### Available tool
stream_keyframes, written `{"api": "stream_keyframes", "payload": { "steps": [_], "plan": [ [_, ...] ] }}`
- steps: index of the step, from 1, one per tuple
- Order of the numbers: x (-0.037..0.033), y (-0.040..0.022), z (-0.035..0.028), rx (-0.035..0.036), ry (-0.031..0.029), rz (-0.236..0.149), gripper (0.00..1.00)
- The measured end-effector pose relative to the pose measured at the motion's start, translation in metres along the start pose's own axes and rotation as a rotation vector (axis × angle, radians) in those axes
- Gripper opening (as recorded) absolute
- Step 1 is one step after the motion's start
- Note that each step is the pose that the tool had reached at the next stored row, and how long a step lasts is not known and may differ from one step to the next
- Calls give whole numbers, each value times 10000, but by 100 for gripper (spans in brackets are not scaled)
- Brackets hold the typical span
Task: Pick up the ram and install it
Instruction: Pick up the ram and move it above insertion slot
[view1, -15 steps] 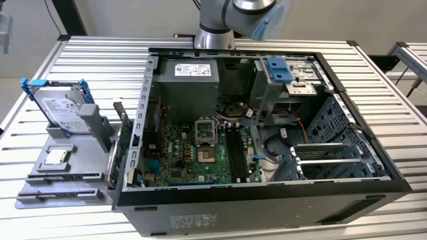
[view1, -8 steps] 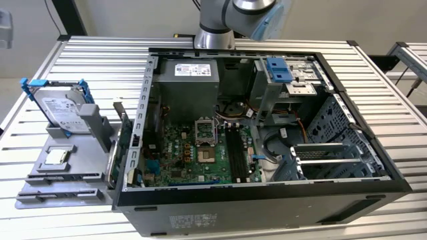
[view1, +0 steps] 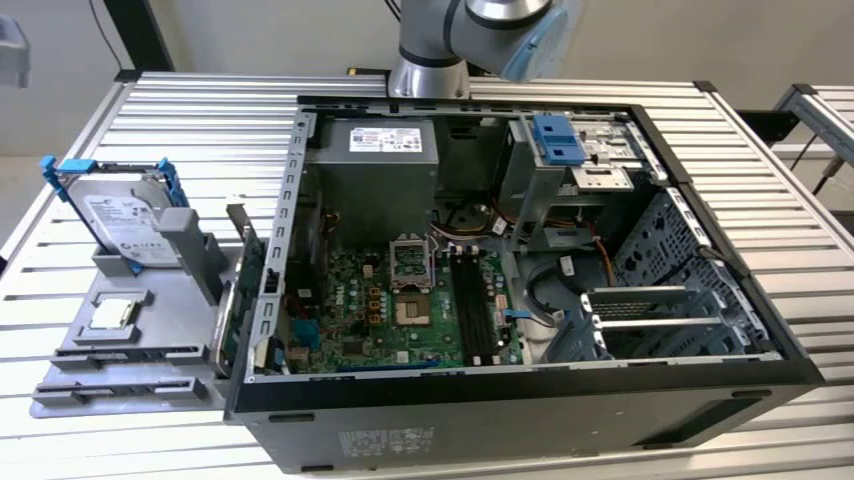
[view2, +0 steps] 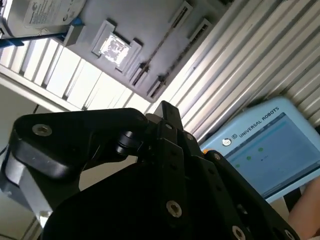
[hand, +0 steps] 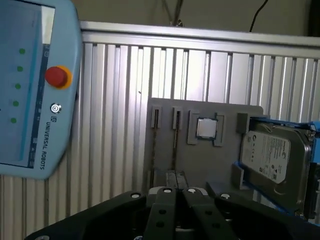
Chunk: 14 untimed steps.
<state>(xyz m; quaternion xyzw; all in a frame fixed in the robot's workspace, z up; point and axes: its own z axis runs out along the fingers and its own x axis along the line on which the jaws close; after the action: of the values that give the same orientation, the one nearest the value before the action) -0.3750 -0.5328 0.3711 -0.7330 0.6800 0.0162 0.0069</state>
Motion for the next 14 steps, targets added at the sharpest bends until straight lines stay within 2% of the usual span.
{"api": "stream_keyframes", "payload": {
  "steps": [4, 12, 13, 14],
  "plan": [
    [-1, 17, 13, -14, 5, -448, 0],
    [-2, 19, 13, -15, 5, -450, 0],
    [-2, 20, 13, -15, 6, -449, 100],
    [-2, 20, 13, -15, 5, -449, 100]
  ]
}}
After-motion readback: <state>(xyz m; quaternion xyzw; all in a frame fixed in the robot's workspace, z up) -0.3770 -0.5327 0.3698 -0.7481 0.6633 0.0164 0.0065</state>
